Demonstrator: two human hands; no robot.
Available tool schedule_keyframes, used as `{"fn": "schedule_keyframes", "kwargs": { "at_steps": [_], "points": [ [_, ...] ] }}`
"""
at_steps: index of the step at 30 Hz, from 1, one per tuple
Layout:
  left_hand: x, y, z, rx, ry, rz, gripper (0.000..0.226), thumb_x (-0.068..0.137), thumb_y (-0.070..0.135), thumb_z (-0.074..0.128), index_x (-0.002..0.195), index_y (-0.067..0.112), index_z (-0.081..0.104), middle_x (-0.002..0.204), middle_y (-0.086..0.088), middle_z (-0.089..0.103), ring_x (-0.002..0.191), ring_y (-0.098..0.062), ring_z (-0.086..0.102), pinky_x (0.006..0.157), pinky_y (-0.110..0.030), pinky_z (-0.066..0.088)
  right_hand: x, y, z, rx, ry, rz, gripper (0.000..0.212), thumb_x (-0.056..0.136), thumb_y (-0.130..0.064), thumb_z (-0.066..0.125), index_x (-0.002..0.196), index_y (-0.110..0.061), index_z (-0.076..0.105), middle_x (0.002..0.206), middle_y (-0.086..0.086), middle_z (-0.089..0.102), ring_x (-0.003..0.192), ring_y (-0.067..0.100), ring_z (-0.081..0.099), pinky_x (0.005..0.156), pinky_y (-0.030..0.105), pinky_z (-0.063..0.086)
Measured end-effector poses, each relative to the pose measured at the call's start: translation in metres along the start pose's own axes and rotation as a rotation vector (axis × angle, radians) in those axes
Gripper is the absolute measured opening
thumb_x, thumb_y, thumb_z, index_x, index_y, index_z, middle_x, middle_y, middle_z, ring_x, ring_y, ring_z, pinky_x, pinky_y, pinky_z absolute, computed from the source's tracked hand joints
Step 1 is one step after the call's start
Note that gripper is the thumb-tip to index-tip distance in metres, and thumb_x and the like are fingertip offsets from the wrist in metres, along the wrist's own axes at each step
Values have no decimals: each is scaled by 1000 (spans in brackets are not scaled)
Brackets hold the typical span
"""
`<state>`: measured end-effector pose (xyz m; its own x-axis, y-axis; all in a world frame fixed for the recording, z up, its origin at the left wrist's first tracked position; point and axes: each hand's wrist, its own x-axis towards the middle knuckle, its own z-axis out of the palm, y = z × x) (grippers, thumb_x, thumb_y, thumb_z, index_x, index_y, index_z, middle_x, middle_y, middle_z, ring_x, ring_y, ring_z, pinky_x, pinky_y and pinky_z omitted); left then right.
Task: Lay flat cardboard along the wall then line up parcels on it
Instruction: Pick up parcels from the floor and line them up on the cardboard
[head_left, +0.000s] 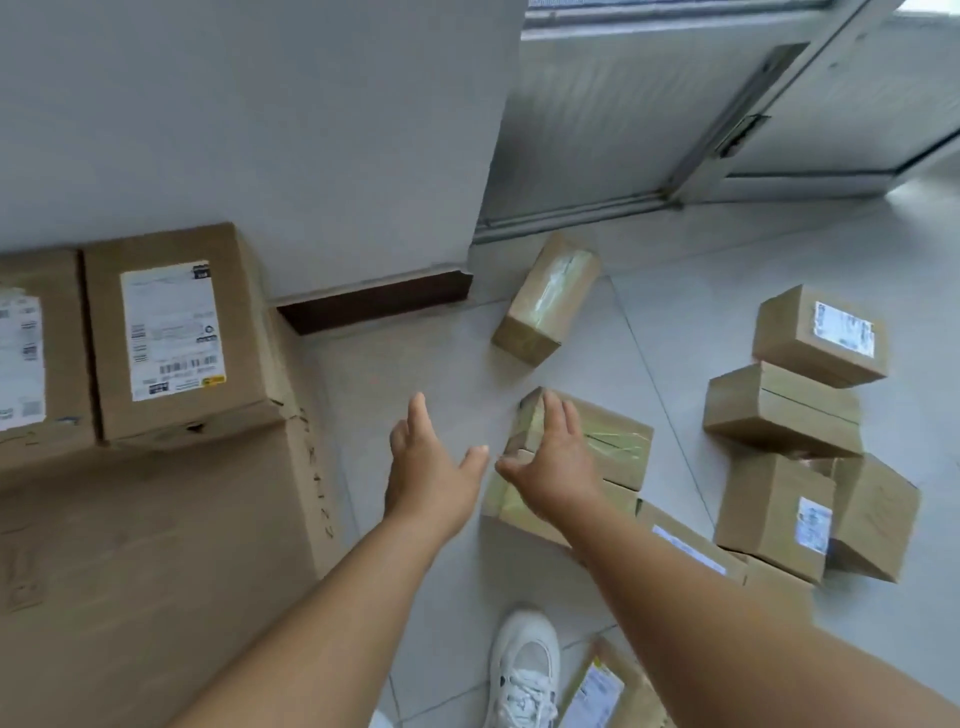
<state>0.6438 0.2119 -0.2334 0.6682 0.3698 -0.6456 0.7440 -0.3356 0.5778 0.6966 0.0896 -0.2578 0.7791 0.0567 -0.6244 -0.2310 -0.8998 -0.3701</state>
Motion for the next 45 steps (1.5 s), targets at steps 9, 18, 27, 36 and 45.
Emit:
{"fn": "schedule_keyframes", "kwargs": {
  "at_steps": [9,18,27,36,45],
  "points": [
    [10,-25,142,-147,-208,-502,67,93,43,53,140,2,27,140,-16,44,125,-34,46,97,-38,40,64,136,-15,-142,-45,159,103,82,-33,73,154,-24,-1,162,0,-1,145,28,17,113,42,27],
    [46,-49,212,-291,-107,-598,63,92,43,54,136,2,35,136,-13,48,121,-31,50,90,-32,40,133,180,2,-312,32,79,112,72,-55,73,152,-25,1,160,3,2,148,24,1,117,44,16],
    [110,-55,168,-414,102,-413,56,88,37,61,136,21,37,123,4,57,99,-20,54,79,-27,38,143,170,8,-202,33,195,93,66,-74,63,138,-21,34,130,11,37,124,32,39,106,45,33],
    [102,-77,155,-533,24,-508,66,79,35,74,134,28,40,116,4,59,105,-23,58,95,-41,48,130,159,39,407,-167,244,75,69,-54,78,128,-28,40,102,-13,55,101,20,59,92,47,52],
    [76,-48,93,-506,67,-401,71,73,29,79,133,28,41,104,8,57,97,-21,58,89,-39,49,82,125,21,649,-106,258,73,70,-46,80,128,-30,39,110,-9,57,103,19,60,88,44,53]
  ]
}}
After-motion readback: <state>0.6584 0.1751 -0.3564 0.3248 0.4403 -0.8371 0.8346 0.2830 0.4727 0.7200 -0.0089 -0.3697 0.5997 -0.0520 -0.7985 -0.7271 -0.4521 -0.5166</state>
